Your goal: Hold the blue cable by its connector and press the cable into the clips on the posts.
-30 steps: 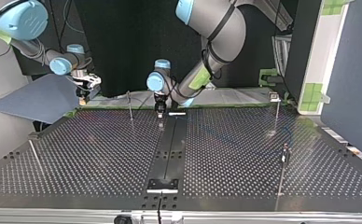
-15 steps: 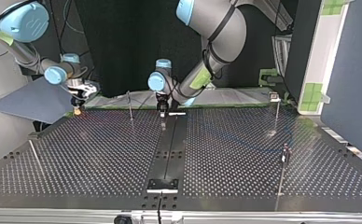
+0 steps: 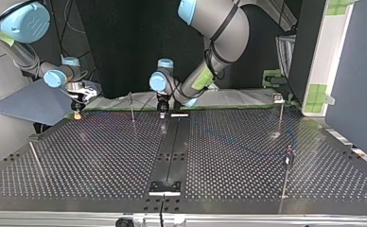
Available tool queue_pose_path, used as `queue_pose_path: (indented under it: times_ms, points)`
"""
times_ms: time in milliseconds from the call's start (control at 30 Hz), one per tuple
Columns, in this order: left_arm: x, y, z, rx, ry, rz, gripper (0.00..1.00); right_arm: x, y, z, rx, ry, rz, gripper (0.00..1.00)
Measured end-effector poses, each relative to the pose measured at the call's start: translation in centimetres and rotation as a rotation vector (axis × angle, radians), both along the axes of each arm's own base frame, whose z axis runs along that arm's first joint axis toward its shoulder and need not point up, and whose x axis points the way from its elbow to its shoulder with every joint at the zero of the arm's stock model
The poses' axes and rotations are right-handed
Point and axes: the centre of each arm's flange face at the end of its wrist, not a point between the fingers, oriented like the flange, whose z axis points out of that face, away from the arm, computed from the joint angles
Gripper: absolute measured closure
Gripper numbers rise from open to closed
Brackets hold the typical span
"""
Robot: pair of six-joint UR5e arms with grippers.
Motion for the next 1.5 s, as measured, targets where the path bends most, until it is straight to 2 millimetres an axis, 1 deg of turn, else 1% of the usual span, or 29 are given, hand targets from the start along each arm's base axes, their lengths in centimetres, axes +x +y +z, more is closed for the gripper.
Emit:
queue_pose_path:
  times_ms: [33,100,133,167,200,233,433,467,533,633,733,867,1033,1167,1200,1267,1333,1400,1500]
  points:
    - [-0.1,-0.1,-0.1,0.003,0.001,-0.006,0.28,0.0,0.0,0.0,0.001,0.0,0.0,1.0]
    - [-0.4,-0.2,-0.2,0.01,0.006,-0.021,0.28,0.0,0.0,0.0,0.001,-0.001,0.001,1.0]
    - [-0.5,-0.3,-0.3,0.013,0.009,-0.029,0.25,0.0,0.0,0.0,0.002,-0.001,0.001,1.0]
    - [-0.6,-0.4,-0.4,0.016,0.012,-0.038,0.13,0.1,0.0,-0.1,0.003,-0.001,0.001,1.0]
    - [-0.7,-0.5,-0.4,0.018,0.014,-0.046,0.13,0.1,0.1,-0.1,0.004,-0.001,0.001,1.0]
    - [-0.7,-0.5,-0.4,0.02,0.017,-0.054,0.0,0.1,0.1,-0.1,0.004,-0.001,0.001,1.0]
    - [-1.5,-0.9,-0.7,0.075,0.046,-0.093,0.0,0.1,0.1,-0.2,0.008,-0.001,0.001,1.0]
    - [-1.8,-0.9,-0.8,0.092,0.052,-0.093,0.13,0.1,0.1,-0.2,0.008,-0.001,0.001,1.0]
    - [-2.3,-1.0,-0.9,0.12,0.062,-0.089,0.13,0.1,0.1,-0.2,0.01,-0.002,0.001,1.0]
    - [-3.6,-1.7,-1.1,0.163,0.079,-0.098,0.13,0.1,0.2,-0.2,0.012,-0.003,0.001,1.0]
    - [-5.5,-2.9,-1.4,0.197,0.103,-0.131,0.13,0.1,0.2,-0.3,0.013,-0.005,0.001,1.0]
    - [-8.6,-4.3,-2.1,0.23,0.143,-0.177,0.13,0.0,0.2,-0.4,0.015,-0.007,0.001,1.0]
    - [-12.0,-5.8,-2.9,0.253,0.188,-0.231,0.13,-0.1,0.2,-0.4,0.016,-0.008,0.006,1.0]
    - [-15.2,-7.0,-3.5,0.265,0.23,-0.275,0.13,-0.1,0.2,-0.5,0.017,-0.008,0.007,1.0]
    - [-15.7,-7.3,-3.5,0.266,0.234,-0.281,0.13,-0.1,0.2,-0.6,0.018,-0.009,0.007,1.0]
    - [-16.3,-7.8,-3.4,0.26,0.232,-0.287,0.13,-0.1,0.3,-0.9,0.021,-0.009,0.007,1.0]
    - [-16.3,-8.2,-3.0,0.247,0.224,-0.282,0.13,-0.1,0.4,-1.4,0.027,-0.009,0.008,1.0]
    - [-15.9,-8.7,-2.4,0.229,0.211,-0.267,0.13,-0.1,0.7,-2.1,0.036,-0.009,0.009,1.0]
    - [-15.3,-9.1,-1.6,0.21,0.192,-0.245,0.13,-0.3,0.8,-2.6,0.043,-0.009,0.008,1.0]
